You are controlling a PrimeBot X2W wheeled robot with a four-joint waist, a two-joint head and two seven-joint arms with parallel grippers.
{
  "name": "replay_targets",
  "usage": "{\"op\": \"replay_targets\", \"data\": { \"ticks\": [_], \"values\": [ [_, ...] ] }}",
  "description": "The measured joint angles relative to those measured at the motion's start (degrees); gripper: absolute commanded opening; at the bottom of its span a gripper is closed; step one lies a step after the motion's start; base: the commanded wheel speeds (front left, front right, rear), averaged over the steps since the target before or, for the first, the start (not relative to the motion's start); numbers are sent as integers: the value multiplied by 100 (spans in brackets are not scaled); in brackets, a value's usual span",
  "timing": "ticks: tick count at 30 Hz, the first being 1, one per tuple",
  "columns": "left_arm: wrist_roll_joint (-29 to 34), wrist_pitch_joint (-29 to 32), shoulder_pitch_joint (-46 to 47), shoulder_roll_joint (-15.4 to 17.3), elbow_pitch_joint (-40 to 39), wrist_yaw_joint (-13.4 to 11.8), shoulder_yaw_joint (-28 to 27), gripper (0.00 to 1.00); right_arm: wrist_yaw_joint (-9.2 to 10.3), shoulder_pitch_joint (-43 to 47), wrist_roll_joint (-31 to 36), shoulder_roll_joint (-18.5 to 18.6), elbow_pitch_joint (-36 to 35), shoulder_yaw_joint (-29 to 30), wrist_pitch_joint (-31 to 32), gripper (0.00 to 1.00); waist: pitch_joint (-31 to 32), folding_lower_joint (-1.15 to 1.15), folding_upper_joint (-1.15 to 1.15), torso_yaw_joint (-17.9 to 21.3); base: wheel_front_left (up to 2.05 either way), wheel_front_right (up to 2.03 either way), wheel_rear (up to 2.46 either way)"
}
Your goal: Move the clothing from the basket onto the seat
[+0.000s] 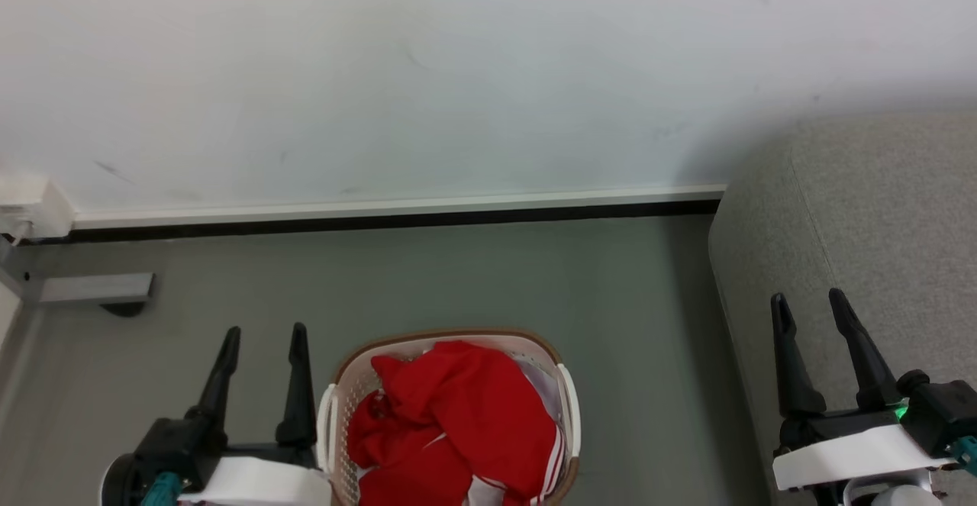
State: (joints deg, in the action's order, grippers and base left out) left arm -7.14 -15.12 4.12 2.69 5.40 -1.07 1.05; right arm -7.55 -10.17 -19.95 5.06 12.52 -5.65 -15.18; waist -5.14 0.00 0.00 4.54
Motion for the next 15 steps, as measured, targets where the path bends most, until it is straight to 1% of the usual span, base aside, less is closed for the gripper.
{"op": "replay_targets", "data": {
  "ticks": [7, 15],
  "values": [
    [62, 0, 289, 0, -10, 54, -77, 100, 0, -227, 20, 4, -156, -26, 0, 100, -455, 0, 0, 193, 0, 0, 0],
    [230, 0, 567, 0, 70, 159, -261, 100, 0, -538, -44, -64, -296, -92, 0, 100, -948, 1, 0, 499, 0, 0, 0]
  ]
}}
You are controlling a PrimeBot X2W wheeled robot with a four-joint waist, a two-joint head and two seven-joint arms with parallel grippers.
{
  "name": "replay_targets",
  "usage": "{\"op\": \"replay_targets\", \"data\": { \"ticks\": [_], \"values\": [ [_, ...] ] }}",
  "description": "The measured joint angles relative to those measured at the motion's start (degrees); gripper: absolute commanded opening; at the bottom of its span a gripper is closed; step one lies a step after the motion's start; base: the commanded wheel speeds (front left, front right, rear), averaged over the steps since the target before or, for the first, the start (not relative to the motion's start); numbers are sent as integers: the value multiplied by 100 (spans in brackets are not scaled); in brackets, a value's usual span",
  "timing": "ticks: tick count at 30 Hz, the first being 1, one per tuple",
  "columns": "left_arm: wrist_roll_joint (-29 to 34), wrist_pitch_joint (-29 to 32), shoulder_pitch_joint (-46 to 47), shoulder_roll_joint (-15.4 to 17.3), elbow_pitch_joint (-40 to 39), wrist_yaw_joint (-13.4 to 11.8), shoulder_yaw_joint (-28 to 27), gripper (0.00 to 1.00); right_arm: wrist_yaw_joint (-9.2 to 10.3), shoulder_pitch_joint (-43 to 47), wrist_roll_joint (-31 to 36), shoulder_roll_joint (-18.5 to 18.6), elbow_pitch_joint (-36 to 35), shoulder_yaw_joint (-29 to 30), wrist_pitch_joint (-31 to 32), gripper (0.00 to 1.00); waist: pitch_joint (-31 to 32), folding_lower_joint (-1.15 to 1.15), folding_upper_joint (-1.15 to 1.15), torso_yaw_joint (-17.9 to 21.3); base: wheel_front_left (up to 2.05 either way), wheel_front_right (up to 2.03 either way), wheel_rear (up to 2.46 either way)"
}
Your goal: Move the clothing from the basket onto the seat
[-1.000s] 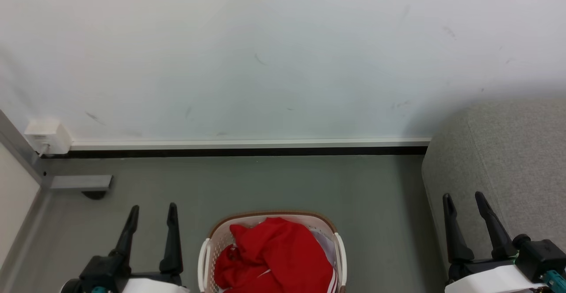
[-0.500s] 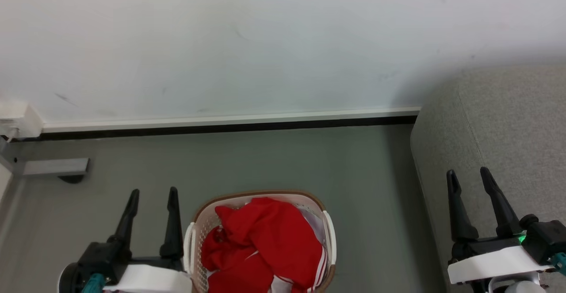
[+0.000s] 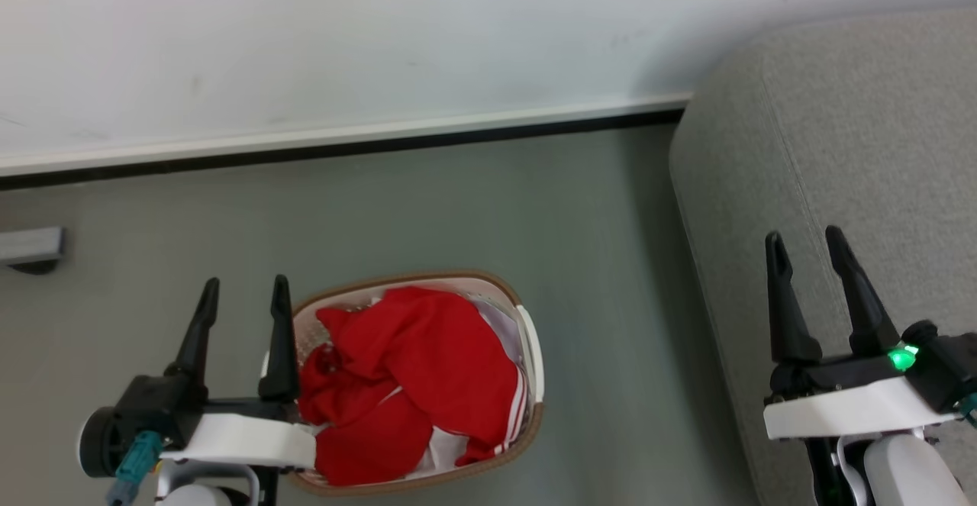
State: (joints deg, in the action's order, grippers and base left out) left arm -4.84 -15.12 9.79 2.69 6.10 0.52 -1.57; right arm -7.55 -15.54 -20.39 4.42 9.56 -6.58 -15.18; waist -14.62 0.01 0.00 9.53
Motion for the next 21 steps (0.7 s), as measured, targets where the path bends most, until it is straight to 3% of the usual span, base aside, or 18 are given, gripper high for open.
{"op": "replay_targets", "data": {
  "ticks": [12, 21],
  "values": [
    [91, 0, 580, 93, 537, 303, -281, 100, 0, -441, -313, -66, -361, -34, 0, 100, -777, 0, 0, 420, 0, 0, 0],
    [314, -1, 1198, 333, 1608, 400, -212, 100, 0, -710, -372, -88, -594, 18, 0, 100, -1372, 1, 0, 599, 0, 0, 0]
  ]
}}
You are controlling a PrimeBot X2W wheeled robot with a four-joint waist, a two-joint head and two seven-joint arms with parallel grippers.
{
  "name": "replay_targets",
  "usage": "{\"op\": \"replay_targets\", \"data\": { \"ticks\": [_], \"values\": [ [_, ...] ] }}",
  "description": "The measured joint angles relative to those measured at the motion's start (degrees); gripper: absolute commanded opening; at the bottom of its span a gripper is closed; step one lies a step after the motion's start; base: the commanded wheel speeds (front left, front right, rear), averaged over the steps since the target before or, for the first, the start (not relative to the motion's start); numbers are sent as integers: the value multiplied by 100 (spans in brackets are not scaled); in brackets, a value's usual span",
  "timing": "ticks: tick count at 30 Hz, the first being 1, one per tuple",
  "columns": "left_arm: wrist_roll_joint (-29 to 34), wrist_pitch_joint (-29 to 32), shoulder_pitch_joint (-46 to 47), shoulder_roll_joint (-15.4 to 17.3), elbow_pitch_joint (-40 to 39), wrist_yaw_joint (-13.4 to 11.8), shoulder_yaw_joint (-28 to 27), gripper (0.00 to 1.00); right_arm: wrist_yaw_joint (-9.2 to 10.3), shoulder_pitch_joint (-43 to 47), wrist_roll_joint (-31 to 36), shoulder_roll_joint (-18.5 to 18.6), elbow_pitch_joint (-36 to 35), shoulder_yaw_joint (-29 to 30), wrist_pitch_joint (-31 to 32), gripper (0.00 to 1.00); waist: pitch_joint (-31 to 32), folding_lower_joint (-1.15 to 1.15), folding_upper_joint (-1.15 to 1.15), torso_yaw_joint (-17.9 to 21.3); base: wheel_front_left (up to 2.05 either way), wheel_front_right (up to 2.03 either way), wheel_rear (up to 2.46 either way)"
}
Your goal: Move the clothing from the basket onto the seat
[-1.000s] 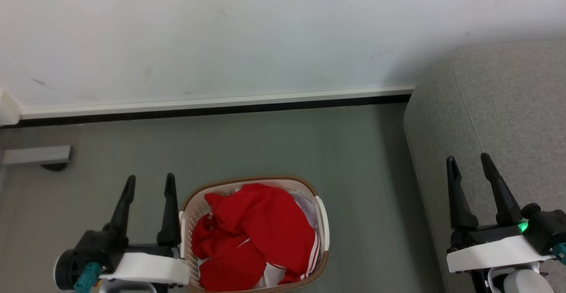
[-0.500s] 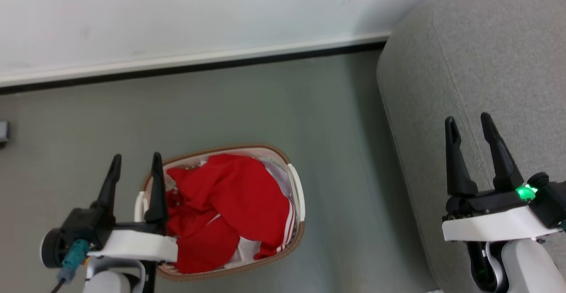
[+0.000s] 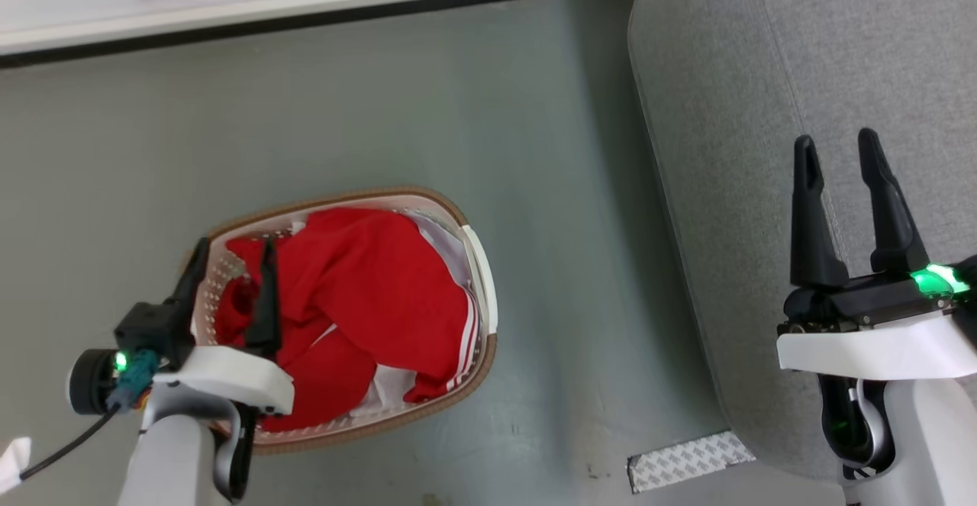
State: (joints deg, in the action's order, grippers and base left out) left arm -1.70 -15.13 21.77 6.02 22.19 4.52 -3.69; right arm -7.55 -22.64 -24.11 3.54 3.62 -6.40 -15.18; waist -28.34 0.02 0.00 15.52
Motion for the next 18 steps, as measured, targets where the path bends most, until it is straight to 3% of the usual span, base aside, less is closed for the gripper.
{"op": "replay_targets", "data": {
  "ticks": [18],
  "values": [
    [-44, 190, 1773, 423, 3366, 199, 330, 100, 0, -285, -79, -37, -280, 83, 0, 100, -709, -1, 0, 329, 0, 0, 0]
  ]
}}
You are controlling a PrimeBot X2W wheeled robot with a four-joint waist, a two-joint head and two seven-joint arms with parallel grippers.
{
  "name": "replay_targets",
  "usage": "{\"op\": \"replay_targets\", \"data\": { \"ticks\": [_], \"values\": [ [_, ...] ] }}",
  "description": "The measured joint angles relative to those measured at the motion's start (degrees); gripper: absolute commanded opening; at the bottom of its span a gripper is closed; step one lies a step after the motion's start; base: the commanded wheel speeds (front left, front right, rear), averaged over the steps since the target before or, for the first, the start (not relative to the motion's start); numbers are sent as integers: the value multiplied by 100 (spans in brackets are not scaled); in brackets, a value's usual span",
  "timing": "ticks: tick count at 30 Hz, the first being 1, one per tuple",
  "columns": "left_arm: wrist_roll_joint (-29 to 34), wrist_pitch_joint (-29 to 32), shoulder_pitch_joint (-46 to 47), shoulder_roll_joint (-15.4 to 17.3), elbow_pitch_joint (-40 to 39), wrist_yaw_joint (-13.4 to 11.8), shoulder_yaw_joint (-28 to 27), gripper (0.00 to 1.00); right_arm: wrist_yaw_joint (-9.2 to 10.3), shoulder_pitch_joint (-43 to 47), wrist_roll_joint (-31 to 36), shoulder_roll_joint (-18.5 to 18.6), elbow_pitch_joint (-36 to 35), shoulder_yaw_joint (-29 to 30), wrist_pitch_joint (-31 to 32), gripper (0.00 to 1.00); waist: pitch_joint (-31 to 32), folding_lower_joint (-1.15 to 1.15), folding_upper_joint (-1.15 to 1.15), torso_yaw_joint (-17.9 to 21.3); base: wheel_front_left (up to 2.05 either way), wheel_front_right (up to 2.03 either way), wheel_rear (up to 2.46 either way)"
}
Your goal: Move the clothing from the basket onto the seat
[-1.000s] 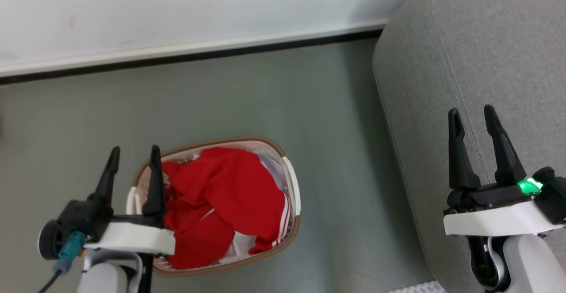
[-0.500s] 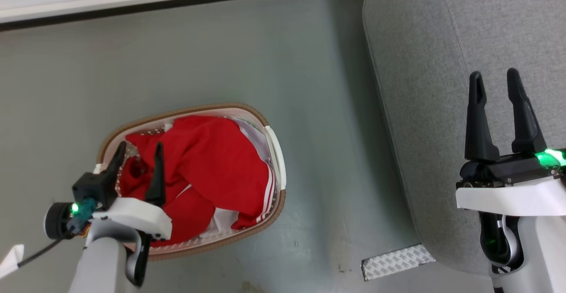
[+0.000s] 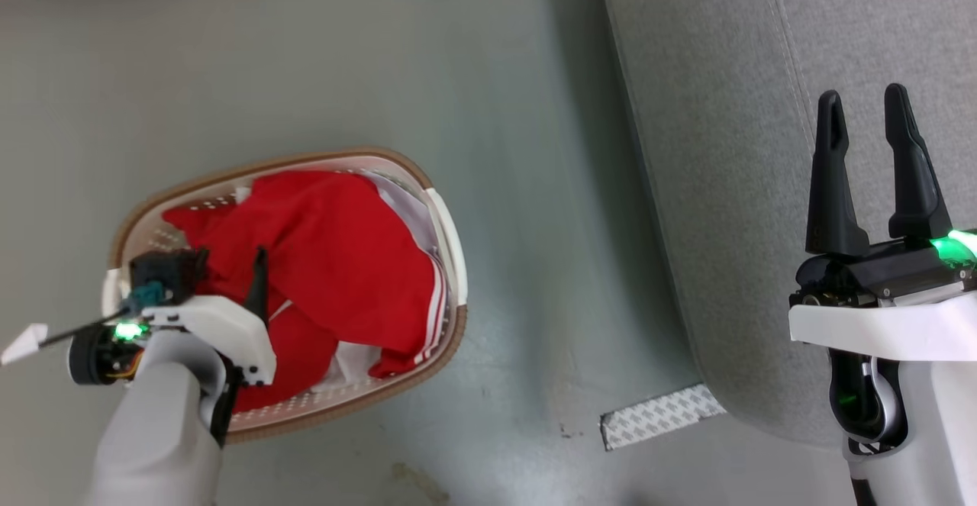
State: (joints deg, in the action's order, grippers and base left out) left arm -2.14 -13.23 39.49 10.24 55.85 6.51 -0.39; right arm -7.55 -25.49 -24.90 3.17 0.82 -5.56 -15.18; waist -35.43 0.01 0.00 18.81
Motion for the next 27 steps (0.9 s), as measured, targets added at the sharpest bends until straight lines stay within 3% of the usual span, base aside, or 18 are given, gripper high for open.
{"op": "replay_targets", "data": {
  "ticks": [17, 23, 24, 25, 26, 27],
  "values": [
    [157, 1088, 1424, 454, 1477, 78, 578, 100, 0, -186, -304, -15, -192, -104, 0, 100, -690, 0, 0, 399, 0, 0, 0],
    [9, 1580, 1485, 181, 1645, 96, 1152, 100, 0, -234, -360, -19, -203, -113, 0, 100, -827, -1, 0, 541, 0, 0, 0],
    [-108, 1627, 1484, 162, 1652, 101, 1229, 89, 0, -234, -360, -18, -199, -113, 0, 100, -826, -1, 0, 548, 0, 0, 0],
    [-213, 1671, 1482, 157, 1658, 101, 1337, 56, 0, -235, -361, -19, -198, -113, 0, 100, -824, -1, 0, 555, 0, 0, 0],
    [-287, 1678, 1480, 160, 1660, 101, 1433, 32, 0, -235, -363, -20, -197, -111, 0, 100, -823, -1, 0, 558, 0, 0, 0],
    [-350, 1678, 1479, 175, 1652, 101, 1534, 0, 0, -236, -363, -20, -194, -102, 0, 100, -819, -1, 0, 558, 0, 0, 0]
  ]
}}
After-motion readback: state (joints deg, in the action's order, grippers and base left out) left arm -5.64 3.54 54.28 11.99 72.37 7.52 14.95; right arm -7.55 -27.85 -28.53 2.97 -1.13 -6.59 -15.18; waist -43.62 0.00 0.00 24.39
